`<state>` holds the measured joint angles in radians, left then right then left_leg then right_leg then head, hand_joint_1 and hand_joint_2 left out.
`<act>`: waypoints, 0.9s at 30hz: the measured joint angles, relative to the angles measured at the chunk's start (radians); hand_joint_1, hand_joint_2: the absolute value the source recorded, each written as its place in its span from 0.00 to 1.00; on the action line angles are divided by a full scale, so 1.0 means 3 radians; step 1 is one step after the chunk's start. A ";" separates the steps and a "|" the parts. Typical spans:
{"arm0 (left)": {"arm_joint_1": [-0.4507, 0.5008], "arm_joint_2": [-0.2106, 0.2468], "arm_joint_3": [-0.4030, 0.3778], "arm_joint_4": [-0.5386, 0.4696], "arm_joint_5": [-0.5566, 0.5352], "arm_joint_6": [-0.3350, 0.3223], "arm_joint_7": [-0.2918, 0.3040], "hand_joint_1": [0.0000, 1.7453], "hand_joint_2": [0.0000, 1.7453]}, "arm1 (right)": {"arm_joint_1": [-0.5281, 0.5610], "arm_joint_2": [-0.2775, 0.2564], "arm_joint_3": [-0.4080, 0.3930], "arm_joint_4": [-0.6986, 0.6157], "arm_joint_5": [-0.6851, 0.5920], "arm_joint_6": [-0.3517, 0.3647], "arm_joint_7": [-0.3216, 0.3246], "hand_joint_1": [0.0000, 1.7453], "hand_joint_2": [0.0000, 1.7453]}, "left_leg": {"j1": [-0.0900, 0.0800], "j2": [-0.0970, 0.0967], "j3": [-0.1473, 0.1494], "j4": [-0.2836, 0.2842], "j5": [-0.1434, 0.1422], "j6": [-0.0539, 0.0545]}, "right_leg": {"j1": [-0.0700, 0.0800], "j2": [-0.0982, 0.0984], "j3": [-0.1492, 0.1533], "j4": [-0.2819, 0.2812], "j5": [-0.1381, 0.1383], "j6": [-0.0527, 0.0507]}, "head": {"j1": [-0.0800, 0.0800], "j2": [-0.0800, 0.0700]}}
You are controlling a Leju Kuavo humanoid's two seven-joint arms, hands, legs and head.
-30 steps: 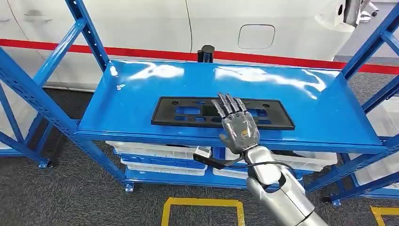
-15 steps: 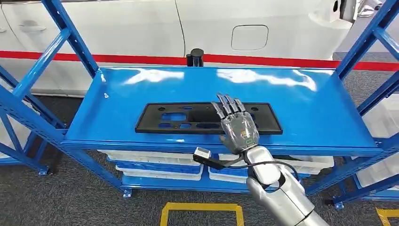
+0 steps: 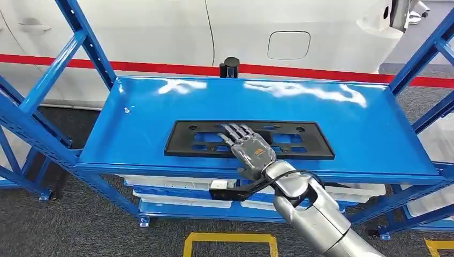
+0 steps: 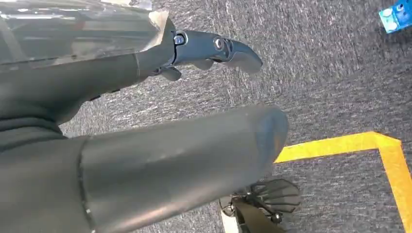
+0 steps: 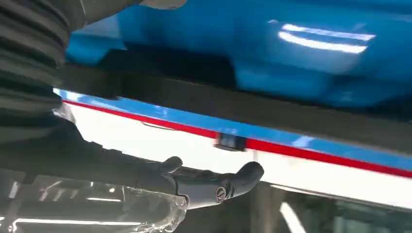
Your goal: Take the parts from the cabinet and place them on the table.
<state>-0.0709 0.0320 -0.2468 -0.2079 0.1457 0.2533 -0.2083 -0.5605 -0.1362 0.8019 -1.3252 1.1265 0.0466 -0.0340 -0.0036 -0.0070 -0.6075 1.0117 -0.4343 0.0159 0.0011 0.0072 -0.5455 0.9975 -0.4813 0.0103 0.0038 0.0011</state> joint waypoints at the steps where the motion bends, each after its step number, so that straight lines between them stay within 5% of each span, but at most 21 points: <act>1: 0.0000 -0.0001 0.0000 0.0000 0.0005 0.0003 -0.0014 0.00 0.00 | -0.0046 0.0013 0.0046 0.0023 -0.0011 0.0024 -0.0011 0.00 1.00 | -0.0001 0.0001 0.0002 0.0000 -0.0001 0.0001 | 0.0000 0.0000 0.0001 -0.0001 -0.0001 0.0002 | 0.0003 0.0000; 5: 0.0001 -0.0009 0.0000 0.0000 0.0015 0.0019 -0.0041 0.00 0.00 | -0.0117 0.0047 0.0207 0.0081 -0.0057 0.0075 -0.0047 0.00 1.00 | -0.0005 -0.0004 0.0009 0.0000 -0.0003 0.0006 | -0.0004 -0.0001 0.0008 -0.0003 -0.0003 0.0017 | 0.0000 0.0000; 6: 0.0001 -0.0010 0.0000 0.0000 0.0018 0.0029 -0.0045 0.00 0.00 | -0.0120 0.0050 0.0235 0.0093 -0.0065 0.0084 -0.0060 0.12 1.00 | -0.0005 -0.0005 0.0009 0.0001 -0.0003 0.0006 | -0.0004 -0.0002 0.0008 -0.0003 -0.0003 0.0017 | 0.0001 0.0000; 7: 0.0001 -0.0011 0.0000 0.0000 0.0019 0.0038 -0.0055 0.00 0.00 | -0.0124 0.0051 0.0268 0.0107 -0.0079 0.0084 -0.0066 0.77 1.00 | -0.0005 -0.0004 0.0009 0.0001 -0.0002 0.0007 | -0.0004 -0.0002 0.0009 -0.0003 -0.0002 0.0018 | 0.0000 0.0000; 10: 0.0001 -0.0011 0.0000 0.0000 0.0019 0.0048 -0.0074 0.00 0.00 | -0.0129 0.0051 0.0308 0.0127 -0.0106 0.0070 -0.0066 0.77 1.00 | -0.0002 -0.0003 0.0010 0.0001 -0.0002 0.0007 | -0.0003 -0.0001 0.0009 -0.0003 -0.0002 0.0018 | 0.0000 0.0000; 13: 0.0001 -0.0019 0.0000 0.0000 0.0018 0.0055 -0.0080 0.00 0.00 | -0.0131 0.0051 0.0329 0.0130 -0.0094 0.0010 -0.0044 0.92 1.00 | 0.0003 -0.0003 0.0012 0.0000 -0.0002 0.0007 | -0.0003 -0.0001 0.0009 -0.0002 -0.0002 0.0018 | -0.0001 0.0000; 19: 0.0000 -0.0027 0.0000 0.0000 0.0006 0.0062 -0.0094 0.00 0.00 | -0.0137 0.0047 0.0337 0.0130 0.0101 -0.0134 0.0111 0.88 1.00 | 0.0013 -0.0002 0.0013 0.0000 -0.0003 0.0006 | -0.0003 -0.0001 0.0010 -0.0002 -0.0003 0.0017 | -0.0001 0.0000; 20: 0.0000 -0.0028 0.0000 0.0000 0.0004 0.0064 -0.0094 0.00 0.00 | -0.0145 0.0047 0.0333 0.0130 0.0149 -0.0146 0.0145 0.95 1.00 | 0.0013 -0.0001 0.0015 0.0000 -0.0003 0.0005 | -0.0002 -0.0001 0.0010 -0.0002 -0.0003 0.0017 | -0.0001 0.0000; 27: -0.0001 -0.0042 0.0000 0.0000 0.0004 0.0071 -0.0095 0.00 0.00 | -0.0096 0.0023 0.0197 0.0135 0.0251 -0.0226 0.0271 0.95 1.00 | 0.0014 -0.0001 0.0015 0.0000 -0.0003 0.0005 | -0.0002 0.0000 0.0011 -0.0002 -0.0003 0.0017 | -0.0001 0.0000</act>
<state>-0.0711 0.0195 -0.2468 -0.2079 0.1469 0.2747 -0.2369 -0.5894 -0.1293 0.8610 -1.2848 1.2016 -0.0213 0.0473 0.0004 -0.0074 -0.6029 1.0116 -0.4351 0.0175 0.0004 0.0072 -0.5423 0.9968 -0.4821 0.0155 0.0034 0.0011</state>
